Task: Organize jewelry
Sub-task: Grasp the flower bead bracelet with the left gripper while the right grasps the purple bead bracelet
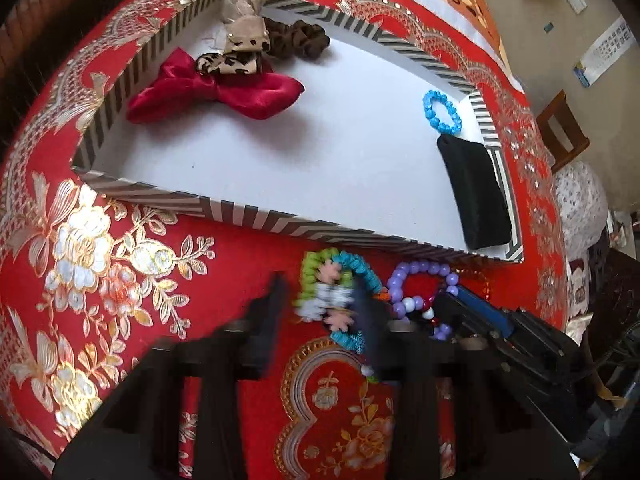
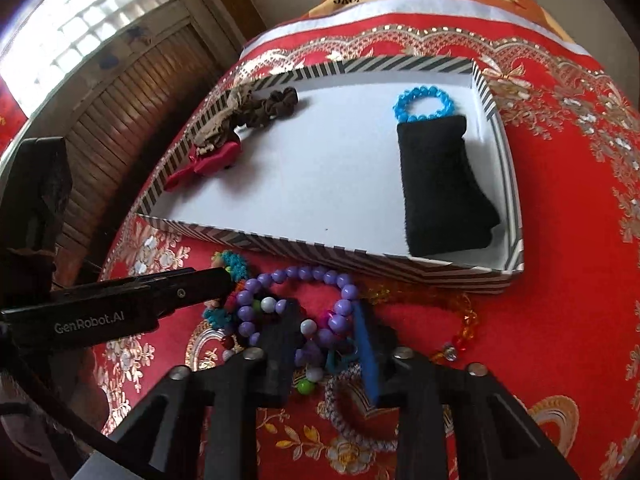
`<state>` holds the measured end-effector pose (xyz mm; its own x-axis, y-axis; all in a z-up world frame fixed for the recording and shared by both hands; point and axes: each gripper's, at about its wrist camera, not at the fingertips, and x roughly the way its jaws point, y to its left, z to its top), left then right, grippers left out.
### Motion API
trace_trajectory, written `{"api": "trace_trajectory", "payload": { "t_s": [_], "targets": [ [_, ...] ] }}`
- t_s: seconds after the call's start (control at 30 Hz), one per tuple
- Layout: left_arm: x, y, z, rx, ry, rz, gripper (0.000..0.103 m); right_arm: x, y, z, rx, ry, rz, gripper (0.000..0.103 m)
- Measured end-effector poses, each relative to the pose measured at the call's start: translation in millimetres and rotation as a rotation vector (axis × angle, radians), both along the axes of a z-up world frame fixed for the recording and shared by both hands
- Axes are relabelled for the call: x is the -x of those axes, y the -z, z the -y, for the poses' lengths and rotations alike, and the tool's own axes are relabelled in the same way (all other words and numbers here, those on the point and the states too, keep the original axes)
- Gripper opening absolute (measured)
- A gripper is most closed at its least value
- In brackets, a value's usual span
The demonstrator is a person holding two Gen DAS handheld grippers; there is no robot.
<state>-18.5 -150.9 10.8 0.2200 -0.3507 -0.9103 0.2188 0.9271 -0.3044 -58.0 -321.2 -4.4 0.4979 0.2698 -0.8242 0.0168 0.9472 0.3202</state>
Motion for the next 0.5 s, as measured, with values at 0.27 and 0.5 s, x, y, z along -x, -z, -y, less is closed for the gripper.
{"api": "trace_trajectory", "payload": {
  "t_s": [0.27,0.5],
  "targets": [
    [4.2,-23.4,-18.2,0.050,-0.010,0.026,0.011,20.4,-38.0,4.4,-0.038,0.000,0.095,0.009],
    [15.1,-66.0,-32.0,0.089,-0.027,0.100,0.011,36.3,-82.3,7.9,-0.041,-0.007,0.193,0.009]
  ]
}}
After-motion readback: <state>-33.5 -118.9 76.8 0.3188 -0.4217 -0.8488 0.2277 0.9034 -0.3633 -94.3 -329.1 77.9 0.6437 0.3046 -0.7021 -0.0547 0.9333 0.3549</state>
